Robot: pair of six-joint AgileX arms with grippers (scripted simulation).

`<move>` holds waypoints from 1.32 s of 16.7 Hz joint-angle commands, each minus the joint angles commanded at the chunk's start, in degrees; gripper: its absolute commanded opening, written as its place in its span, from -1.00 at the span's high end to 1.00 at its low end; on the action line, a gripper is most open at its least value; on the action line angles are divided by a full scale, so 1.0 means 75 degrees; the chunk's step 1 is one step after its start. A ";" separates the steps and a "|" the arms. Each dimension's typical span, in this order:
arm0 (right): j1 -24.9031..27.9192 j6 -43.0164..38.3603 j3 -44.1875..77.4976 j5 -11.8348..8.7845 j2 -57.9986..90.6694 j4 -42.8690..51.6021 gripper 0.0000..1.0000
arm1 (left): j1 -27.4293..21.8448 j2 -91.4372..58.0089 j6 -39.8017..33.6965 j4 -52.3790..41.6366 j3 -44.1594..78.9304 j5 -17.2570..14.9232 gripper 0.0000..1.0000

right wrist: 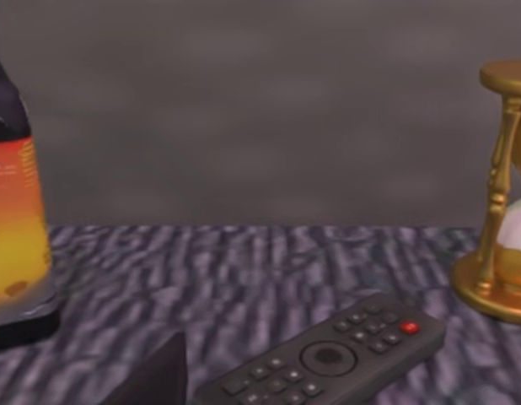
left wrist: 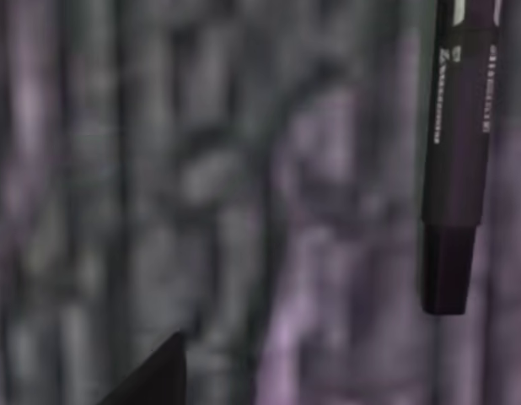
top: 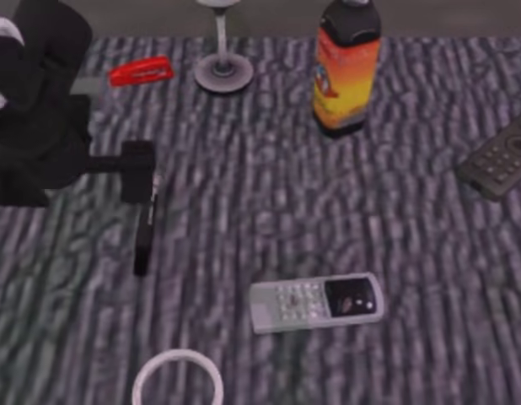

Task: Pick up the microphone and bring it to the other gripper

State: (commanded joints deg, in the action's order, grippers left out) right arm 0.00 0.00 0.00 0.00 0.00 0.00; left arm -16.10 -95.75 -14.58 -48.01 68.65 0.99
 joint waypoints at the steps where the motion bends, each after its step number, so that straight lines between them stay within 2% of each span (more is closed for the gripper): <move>1: 0.0000 0.0000 0.0000 0.0000 0.0000 0.0000 -1.00 | -0.0094 -0.0498 -0.0086 -0.0255 0.0418 0.0001 -1.00; 6: 0.0000 0.0000 0.0000 0.0000 0.0000 0.0000 -1.00 | -0.0407 -0.2159 -0.0375 -0.1040 0.1888 0.0009 -1.00; 13: 0.0000 0.0000 0.0000 0.0000 0.0000 0.0000 -1.00 | -0.0407 -0.2364 -0.0398 -0.1082 0.2034 0.0008 -1.00; 16: 0.0000 0.0000 0.0000 0.0000 0.0000 0.0000 -1.00 | -0.0414 -0.2677 -0.0371 -0.0550 0.1780 0.0005 -1.00; 22: 0.0000 0.0000 0.0000 0.0000 0.0000 0.0000 -1.00 | -0.0395 -0.3698 -0.0343 0.1295 0.1014 -0.0005 -1.00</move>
State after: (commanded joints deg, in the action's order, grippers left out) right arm 0.00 0.00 0.00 0.00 0.00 0.00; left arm -19.07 -123.49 -17.15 -38.30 76.25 0.96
